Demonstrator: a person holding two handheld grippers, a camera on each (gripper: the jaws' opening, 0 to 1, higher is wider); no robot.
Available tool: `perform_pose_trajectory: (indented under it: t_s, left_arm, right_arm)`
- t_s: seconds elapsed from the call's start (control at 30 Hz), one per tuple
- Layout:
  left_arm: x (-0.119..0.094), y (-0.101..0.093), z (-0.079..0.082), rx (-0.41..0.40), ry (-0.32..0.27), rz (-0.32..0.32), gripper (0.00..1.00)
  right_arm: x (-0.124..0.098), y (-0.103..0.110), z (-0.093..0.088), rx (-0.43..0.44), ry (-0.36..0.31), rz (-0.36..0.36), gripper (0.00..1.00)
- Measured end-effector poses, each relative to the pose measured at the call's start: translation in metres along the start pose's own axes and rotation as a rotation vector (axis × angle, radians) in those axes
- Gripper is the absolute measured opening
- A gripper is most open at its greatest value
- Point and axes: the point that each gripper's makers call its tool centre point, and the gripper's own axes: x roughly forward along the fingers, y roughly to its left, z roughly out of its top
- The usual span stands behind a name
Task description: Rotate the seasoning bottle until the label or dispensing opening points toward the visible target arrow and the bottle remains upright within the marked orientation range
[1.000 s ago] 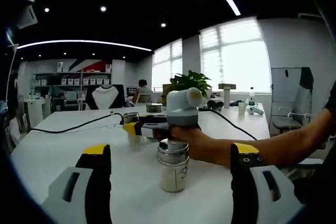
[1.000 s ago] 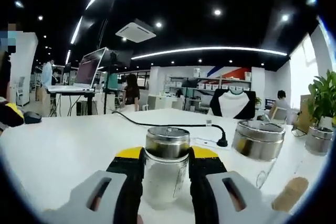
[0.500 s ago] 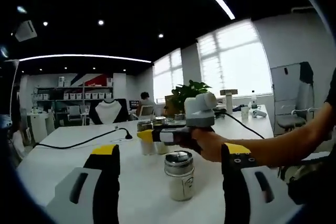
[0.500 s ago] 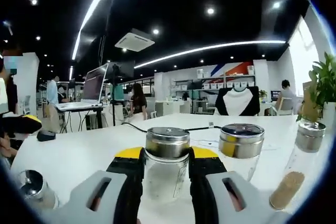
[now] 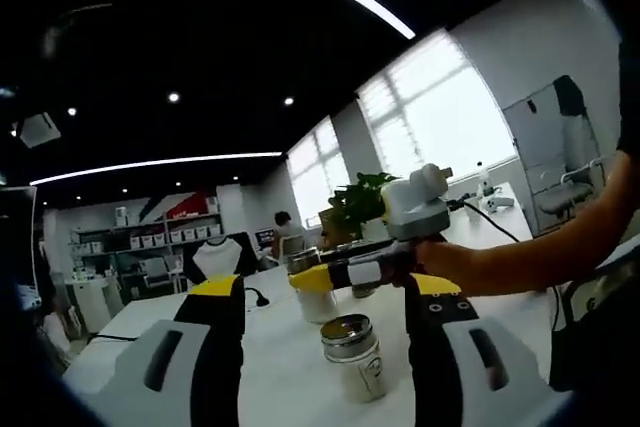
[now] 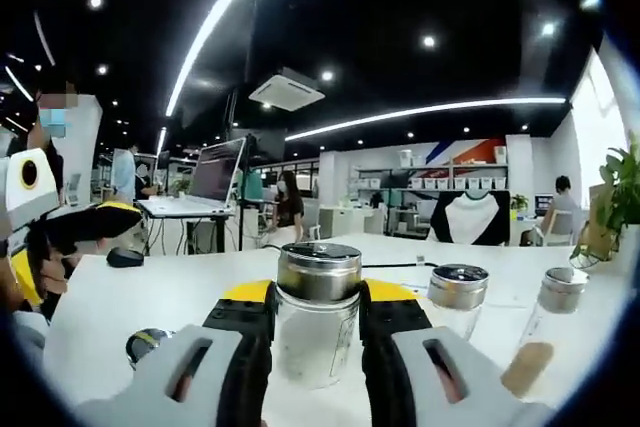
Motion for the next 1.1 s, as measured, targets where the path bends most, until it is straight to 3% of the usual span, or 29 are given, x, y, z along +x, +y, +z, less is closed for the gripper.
perform_pose_trajectory:
  t_s: [0.3,0.5,0.57,0.63,0.73,0.87,1.03,1.1]
  left_arm:
    - [0.006,-0.013,-0.006,-0.003,0.008,-0.039,0.64]
    - [0.011,-0.026,-0.016,-0.019,0.064,-0.07,0.59]
    - [0.011,-0.027,-0.015,-0.045,0.059,-0.064,0.57]
    - [0.013,-0.036,-0.007,-0.104,0.016,-0.1,0.57]
    - [0.014,-0.038,-0.011,-0.102,0.037,-0.099,0.58]
    - [0.017,-0.045,-0.017,-0.063,0.058,-0.107,0.58]
    - [0.02,-0.054,-0.02,-0.065,0.057,-0.119,0.55]
    - [0.021,-0.061,-0.019,-0.066,0.048,-0.146,0.52]
  right_arm:
    - [-0.032,0.016,0.011,0.086,-0.017,0.031,0.3]
    - [-0.054,0.027,0.015,0.101,-0.025,0.061,0.3]
    - [-0.06,0.029,0.017,0.08,-0.039,0.059,0.3]
    - [-0.065,0.032,0.019,0.094,-0.049,0.073,0.3]
    - [-0.072,0.036,0.024,0.124,-0.074,0.096,0.3]
    - [-0.082,0.051,0.028,0.162,-0.084,0.159,0.3]
    - [-0.092,0.07,0.028,0.155,-0.091,0.235,0.3]
    - [-0.095,0.079,0.03,0.112,-0.111,0.285,0.3]
